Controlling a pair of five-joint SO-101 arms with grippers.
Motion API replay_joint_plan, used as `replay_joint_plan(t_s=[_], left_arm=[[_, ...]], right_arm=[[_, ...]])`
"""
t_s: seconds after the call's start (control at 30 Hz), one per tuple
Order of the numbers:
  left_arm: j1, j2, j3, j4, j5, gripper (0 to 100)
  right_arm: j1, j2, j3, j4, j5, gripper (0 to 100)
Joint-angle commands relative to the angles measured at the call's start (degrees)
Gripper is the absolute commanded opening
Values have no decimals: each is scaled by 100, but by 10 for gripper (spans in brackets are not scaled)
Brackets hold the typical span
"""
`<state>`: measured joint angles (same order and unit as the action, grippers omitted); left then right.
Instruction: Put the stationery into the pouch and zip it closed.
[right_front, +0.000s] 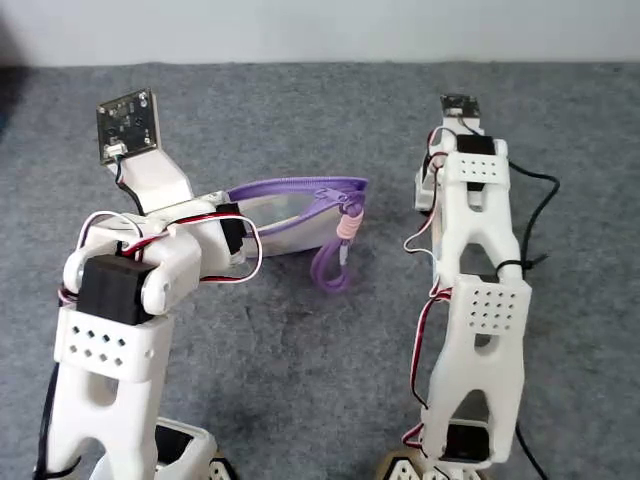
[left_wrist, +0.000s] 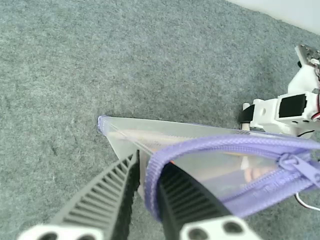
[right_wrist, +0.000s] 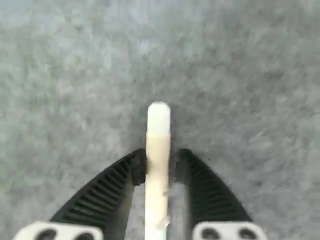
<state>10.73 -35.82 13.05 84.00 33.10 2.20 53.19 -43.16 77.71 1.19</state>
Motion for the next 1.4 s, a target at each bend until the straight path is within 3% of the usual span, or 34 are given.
replay_joint_plan(t_s=[0.0, 0.4, 0.63, 0.9, 1.1, 1.37], left_arm=[[44, -35, -251, -26, 44, 12], [44, -35, -251, -26, 44, 12], [44, -35, -251, -26, 44, 12], [44, -35, -251, -26, 44, 12], [44, -35, -251, -35, 53, 12], [44, -35, -251, -62, 53, 12]], right_arm=[[-66, -303, -149, 567, 62, 28], [-330, -2299, -149, 2475, 35, 8], [-418, -3890, 343, 2527, -114, 8], [-1385, -6695, 2382, 2492, -211, 8], [-2220, -8127, 2919, 1666, -809, 8], [-3266, -8848, 3059, -558, -1398, 8]])
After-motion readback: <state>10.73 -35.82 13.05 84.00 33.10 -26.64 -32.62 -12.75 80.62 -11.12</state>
